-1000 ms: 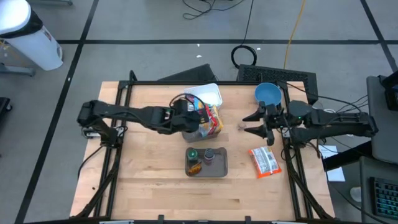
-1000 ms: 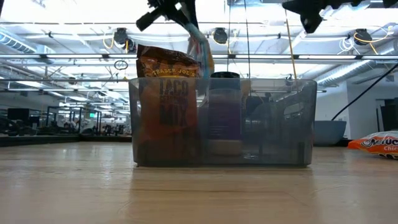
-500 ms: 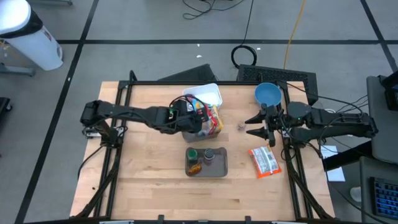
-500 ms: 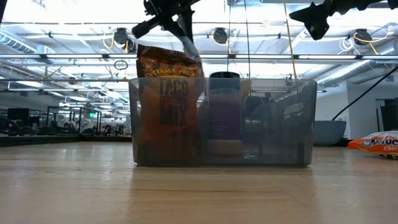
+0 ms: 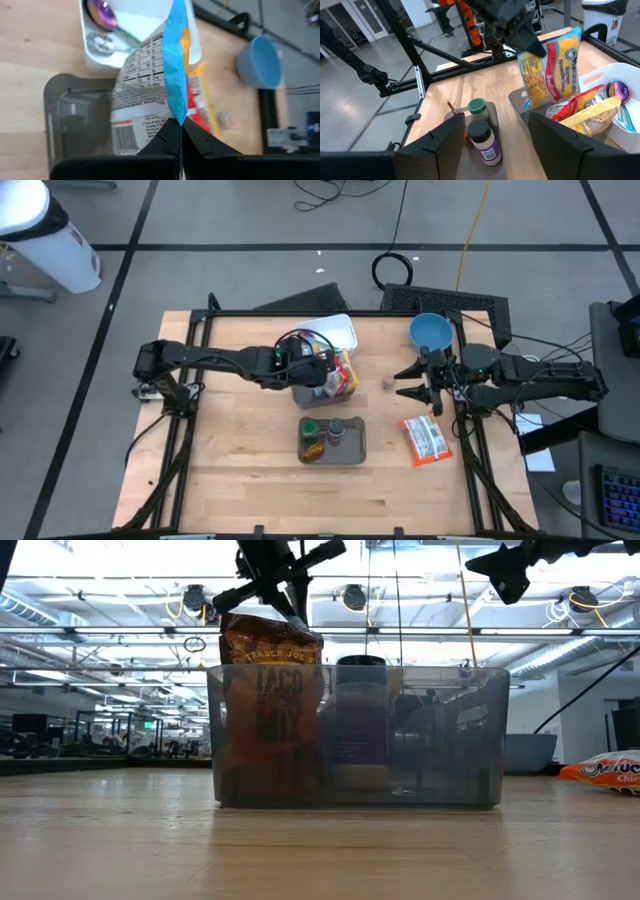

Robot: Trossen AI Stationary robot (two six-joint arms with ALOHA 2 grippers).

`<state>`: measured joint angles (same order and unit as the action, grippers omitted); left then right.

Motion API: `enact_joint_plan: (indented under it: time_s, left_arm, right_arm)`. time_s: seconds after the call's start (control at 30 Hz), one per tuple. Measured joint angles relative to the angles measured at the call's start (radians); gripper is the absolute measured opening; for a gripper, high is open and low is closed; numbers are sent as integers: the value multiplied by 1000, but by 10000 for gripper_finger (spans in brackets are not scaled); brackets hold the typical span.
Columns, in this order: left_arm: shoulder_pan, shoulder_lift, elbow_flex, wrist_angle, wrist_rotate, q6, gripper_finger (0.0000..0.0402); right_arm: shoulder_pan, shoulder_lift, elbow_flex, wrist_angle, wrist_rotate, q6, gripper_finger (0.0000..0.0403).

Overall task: Pick & Place Food Item
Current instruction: Put the blue noodle pack into the top black bin

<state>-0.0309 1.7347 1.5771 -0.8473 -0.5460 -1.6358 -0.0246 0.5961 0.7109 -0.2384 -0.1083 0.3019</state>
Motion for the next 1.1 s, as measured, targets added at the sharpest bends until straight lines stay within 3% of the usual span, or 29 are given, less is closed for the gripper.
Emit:
enact_joint_plan:
  time_s: [0.77,1.1]
  left_arm:
    - [4,114,-1,47,67,-16,0]
    - [5,112,-39,176,66,-24,0]
  right_arm:
    - [0,5,-1,-37,2,0,212]
    - [0,10,-1,-36,3,-7,212]
